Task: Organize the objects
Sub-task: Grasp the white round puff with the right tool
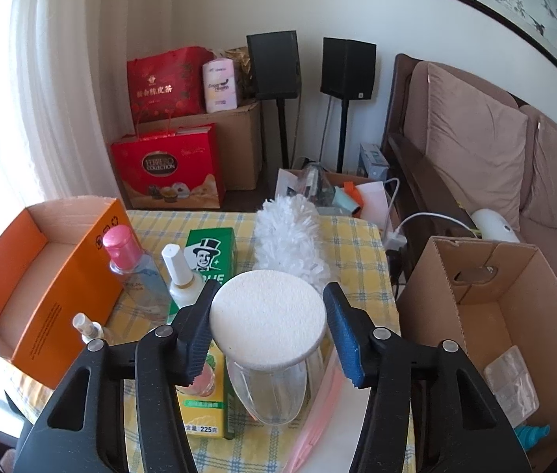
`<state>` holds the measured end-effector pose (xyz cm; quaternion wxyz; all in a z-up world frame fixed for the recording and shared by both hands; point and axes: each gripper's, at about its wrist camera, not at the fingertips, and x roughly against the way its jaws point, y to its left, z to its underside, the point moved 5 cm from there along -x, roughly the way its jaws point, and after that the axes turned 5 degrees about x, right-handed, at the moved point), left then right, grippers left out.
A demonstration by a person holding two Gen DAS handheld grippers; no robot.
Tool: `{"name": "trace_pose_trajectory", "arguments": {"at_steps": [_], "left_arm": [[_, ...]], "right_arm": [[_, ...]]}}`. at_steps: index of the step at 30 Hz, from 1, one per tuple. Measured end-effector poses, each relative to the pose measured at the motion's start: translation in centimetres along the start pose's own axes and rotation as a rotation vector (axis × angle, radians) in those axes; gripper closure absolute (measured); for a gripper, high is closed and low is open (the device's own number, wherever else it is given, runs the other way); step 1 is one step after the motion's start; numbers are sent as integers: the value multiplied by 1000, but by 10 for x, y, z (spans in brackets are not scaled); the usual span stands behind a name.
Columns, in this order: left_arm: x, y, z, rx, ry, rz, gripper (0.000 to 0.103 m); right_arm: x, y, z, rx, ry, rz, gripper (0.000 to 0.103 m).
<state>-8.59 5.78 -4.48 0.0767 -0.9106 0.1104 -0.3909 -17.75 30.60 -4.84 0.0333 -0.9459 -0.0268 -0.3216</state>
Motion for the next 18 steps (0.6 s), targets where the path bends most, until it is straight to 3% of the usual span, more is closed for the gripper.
{"name": "trace_pose_trajectory", "arguments": {"at_steps": [8, 18], "left_arm": [[-2, -1, 2, 1, 6, 7, 0], [-3, -3, 0, -2, 6, 16, 0]], "right_arm": [[-3, -5, 0, -28, 3, -50, 63], [9, -7, -6, -50, -33, -64, 64]]}}
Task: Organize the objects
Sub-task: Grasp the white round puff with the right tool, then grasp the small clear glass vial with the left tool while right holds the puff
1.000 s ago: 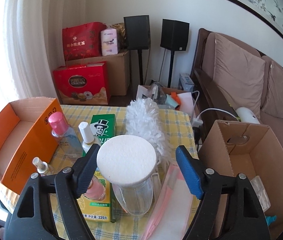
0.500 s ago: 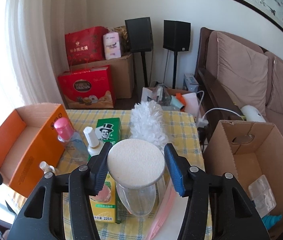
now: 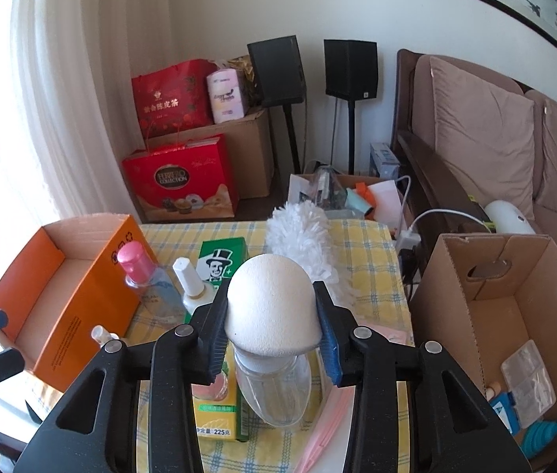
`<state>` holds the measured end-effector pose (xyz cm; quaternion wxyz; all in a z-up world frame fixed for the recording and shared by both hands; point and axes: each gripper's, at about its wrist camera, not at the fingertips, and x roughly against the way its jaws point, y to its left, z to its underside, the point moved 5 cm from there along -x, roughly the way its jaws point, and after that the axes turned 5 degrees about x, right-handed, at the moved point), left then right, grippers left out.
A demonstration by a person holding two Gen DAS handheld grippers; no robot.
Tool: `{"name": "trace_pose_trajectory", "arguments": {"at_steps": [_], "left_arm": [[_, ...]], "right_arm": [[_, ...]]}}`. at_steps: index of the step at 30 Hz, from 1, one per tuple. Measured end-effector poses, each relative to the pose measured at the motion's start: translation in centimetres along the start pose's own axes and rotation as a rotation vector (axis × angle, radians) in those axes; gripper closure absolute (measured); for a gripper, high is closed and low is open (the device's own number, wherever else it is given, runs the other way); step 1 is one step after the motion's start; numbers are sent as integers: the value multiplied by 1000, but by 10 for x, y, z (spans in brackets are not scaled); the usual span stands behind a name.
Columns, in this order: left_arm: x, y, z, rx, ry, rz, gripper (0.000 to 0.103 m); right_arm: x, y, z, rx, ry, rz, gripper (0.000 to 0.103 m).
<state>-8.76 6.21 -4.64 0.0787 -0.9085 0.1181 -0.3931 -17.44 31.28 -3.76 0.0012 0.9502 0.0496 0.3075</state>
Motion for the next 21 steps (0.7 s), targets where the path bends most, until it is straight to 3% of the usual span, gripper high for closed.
{"name": "trace_pose_trajectory", "arguments": {"at_steps": [14, 17, 21], "left_arm": [[-14, -31, -15, -79, -29, 62, 2], [-27, -43, -13, -128, -3, 48, 9], [-39, -55, -12, -178, 12, 30, 27]], "right_arm": [[47, 0, 0, -18, -30, -14, 64], [53, 1, 6, -29, -23, -22, 63], [62, 1, 11, -34, -27, -23, 63]]}}
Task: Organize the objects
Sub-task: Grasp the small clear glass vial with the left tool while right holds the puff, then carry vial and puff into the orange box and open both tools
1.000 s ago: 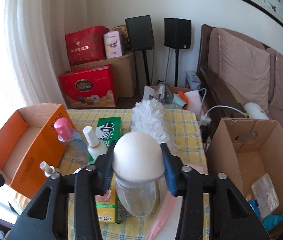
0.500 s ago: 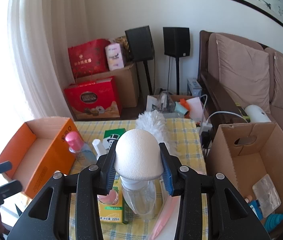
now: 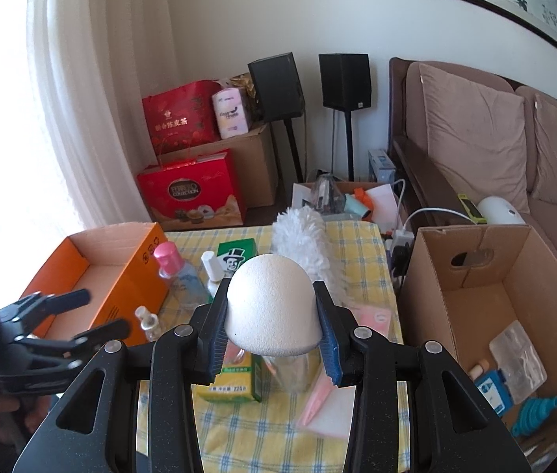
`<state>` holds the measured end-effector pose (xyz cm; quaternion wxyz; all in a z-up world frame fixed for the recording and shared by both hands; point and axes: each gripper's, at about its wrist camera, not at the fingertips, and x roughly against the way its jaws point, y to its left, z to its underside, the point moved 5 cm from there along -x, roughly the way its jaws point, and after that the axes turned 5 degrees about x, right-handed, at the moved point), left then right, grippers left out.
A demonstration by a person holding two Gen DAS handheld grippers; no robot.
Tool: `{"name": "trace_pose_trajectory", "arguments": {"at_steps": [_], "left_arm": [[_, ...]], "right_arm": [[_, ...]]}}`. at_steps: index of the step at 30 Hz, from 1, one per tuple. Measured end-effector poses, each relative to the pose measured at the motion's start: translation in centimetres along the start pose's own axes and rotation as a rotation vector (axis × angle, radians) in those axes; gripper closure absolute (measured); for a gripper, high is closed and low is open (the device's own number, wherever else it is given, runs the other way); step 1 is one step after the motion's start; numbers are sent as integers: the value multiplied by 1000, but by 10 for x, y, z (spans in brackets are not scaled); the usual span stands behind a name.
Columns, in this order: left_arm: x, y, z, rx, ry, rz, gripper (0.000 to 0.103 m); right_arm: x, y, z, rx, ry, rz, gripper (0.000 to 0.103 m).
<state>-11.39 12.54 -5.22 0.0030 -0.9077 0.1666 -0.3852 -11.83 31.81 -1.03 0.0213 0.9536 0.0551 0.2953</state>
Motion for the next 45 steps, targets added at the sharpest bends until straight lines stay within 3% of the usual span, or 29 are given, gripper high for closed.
{"name": "trace_pose_trajectory", "arguments": {"at_steps": [4, 6, 13, 23, 36, 45], "left_arm": [[-10, -10, -2, -33, 9, -10, 49], [-16, -12, -2, -38, 21, -7, 55], [-30, -19, -2, -47, 67, 38, 91], [-23, -14, -5, -19, 53, 69, 91], [60, 14, -40, 0, -92, 104, 91], [97, 62, -48, 50, -139, 46, 91]], "right_arm": [[6, 1, 3, 0, 0, -3, 63], [7, 2, 4, 2, 0, -5, 63], [9, 5, 7, 10, 6, -8, 63], [14, 18, 4, 35, -1, -27, 63], [15, 60, -11, 102, -18, -88, 63], [-7, 118, -14, 163, 4, -194, 63]]}}
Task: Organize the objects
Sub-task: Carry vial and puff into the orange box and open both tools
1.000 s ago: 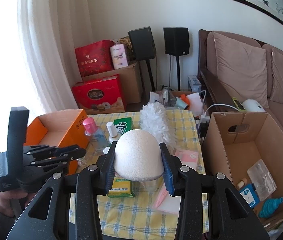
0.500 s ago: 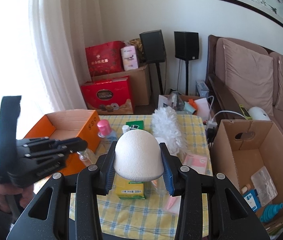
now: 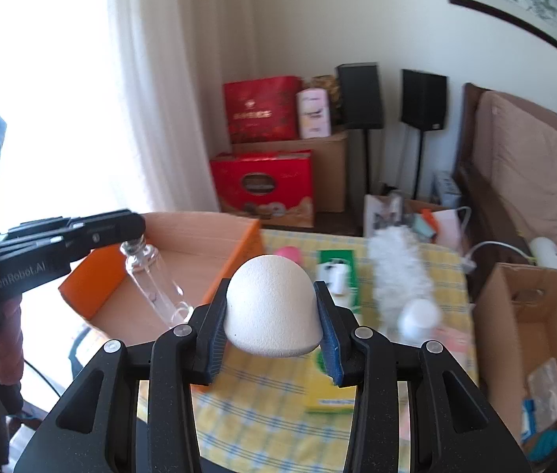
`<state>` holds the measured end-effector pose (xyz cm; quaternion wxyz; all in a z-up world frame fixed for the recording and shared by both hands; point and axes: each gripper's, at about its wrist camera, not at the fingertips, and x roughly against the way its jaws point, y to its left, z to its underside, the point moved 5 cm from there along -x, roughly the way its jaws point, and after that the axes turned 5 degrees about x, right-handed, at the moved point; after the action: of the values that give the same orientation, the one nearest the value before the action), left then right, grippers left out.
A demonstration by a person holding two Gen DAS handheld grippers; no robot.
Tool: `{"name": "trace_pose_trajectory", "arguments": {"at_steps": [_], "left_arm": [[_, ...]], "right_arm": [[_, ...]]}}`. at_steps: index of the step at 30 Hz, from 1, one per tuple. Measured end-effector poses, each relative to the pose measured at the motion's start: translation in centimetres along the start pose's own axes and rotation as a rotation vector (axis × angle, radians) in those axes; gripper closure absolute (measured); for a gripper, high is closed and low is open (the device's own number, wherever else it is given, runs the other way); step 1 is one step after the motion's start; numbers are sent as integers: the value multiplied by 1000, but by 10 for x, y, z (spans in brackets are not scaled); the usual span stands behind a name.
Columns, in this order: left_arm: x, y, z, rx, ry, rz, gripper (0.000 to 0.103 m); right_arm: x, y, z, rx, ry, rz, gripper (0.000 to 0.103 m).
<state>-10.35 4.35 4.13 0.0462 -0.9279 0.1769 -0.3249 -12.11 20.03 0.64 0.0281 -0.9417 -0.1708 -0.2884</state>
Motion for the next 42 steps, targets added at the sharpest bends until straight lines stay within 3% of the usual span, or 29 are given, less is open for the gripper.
{"name": "trace_pose_trajectory", "arguments": {"at_steps": [13, 24, 36, 38, 40, 42], "left_arm": [[-9, 69, 28, 76, 66, -92, 91], [-28, 87, 55, 101, 132, -111, 91], [-35, 83, 63, 82, 170, -106, 91], [-32, 83, 60, 93, 158, -100, 83], [-28, 84, 56, 104, 138, -108, 61], [-25, 84, 52, 109, 118, -111, 48]], "right_arm": [[-66, 74, 8, 106, 72, -120, 63], [-109, 99, 26, 154, 115, -156, 59], [-96, 95, 30, 169, 101, -142, 43], [-85, 86, 26, 150, 81, -129, 40], [-73, 76, 22, 132, 63, -107, 37], [-62, 63, 18, 113, 54, -71, 33]]}}
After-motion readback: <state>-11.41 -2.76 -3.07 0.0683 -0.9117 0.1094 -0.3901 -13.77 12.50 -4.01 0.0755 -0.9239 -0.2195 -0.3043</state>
